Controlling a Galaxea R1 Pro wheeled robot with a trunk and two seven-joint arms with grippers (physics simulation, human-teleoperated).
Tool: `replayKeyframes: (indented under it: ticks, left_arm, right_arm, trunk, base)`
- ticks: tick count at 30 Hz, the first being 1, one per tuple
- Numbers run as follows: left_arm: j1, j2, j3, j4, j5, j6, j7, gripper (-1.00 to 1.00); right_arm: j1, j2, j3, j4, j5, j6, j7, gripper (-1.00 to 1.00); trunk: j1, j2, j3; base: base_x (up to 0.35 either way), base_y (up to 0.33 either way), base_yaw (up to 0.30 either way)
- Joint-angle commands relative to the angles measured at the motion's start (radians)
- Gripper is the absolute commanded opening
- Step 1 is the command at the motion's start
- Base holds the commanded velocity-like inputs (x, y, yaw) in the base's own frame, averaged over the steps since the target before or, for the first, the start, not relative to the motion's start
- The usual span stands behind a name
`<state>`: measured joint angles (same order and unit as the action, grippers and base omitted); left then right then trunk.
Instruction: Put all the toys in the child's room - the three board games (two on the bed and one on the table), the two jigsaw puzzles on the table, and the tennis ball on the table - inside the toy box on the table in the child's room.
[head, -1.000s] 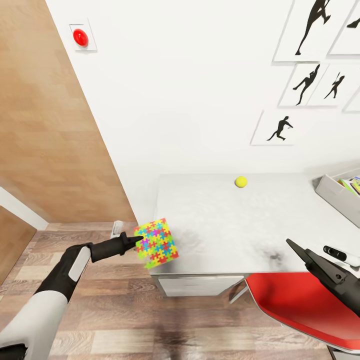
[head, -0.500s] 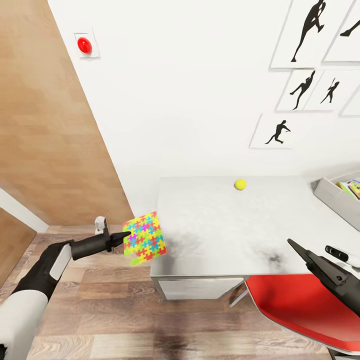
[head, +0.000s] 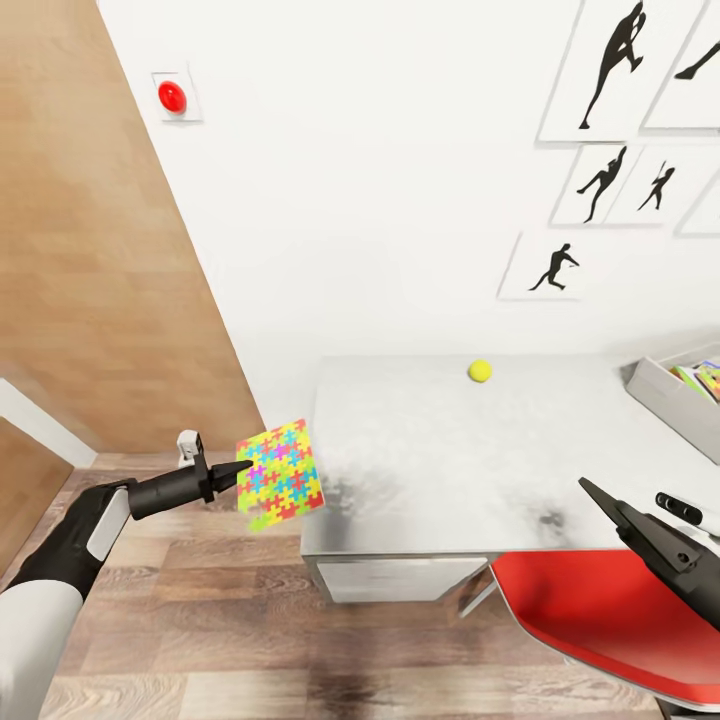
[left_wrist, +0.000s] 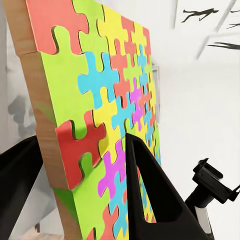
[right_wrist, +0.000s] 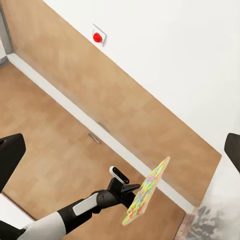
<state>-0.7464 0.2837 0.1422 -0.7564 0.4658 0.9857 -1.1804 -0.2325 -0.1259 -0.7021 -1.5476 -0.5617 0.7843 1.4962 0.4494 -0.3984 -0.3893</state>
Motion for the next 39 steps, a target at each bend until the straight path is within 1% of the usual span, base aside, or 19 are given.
replayKeyframes:
  ticks: [1,4,7,12,24,39]
  left_arm:
    - [-0.001,0.0,0.0,0.0,0.0,0.005,-0.002,-1.0]
    - [-0.001,0.001,0.0,0.0,0.0,0.005,-0.002,-1.0]
    - [-0.001,0.007,0.0,0.0,0.001,0.005,-0.005,-1.0]
    - [-0.001,0.013,0.0,0.0,0.001,0.005,-0.007,-1.0]
    - [-0.001,0.014,0.0,0.0,0.001,0.005,-0.007,-1.0]
    - [-0.001,0.01,0.001,0.0,0.002,0.004,-0.007,-1.0]
  right_arm:
    - [-0.001,0.0,0.0,0.0,-0.001,0.01,0.002,1.0]
    - [0.0,0.001,0.0,-0.001,-0.002,-0.005,0.004,1.0]
    - [0.004,0.0,0.0,-0.002,-0.003,-0.022,0.02,1.0]
    - [0.012,-0.001,-0.002,-0.003,-0.003,-0.027,0.036,1.0]
    - [0.014,-0.002,-0.005,-0.003,-0.003,-0.047,0.05,1.0]
    - [0.014,-0.005,-0.008,-0.002,-0.003,-0.049,0.05,1.0]
  trunk:
    - [0.001,-0.002,0.0]
    - [0.001,-0.002,0.005]
    - [0.001,-0.002,0.01]
    - [0.001,-0.002,0.018]
    - [0.001,-0.002,0.038]
    - [0.001,-0.002,0.063]
  base:
    - [0.0,0.0,0.0]
    - [0.0,0.0,0.0]
    - [0.0,0.0,0.0]
    - [0.0,0.0,0.0]
    - [0.0,0.0,0.0]
    - [0.0,0.0,0.0]
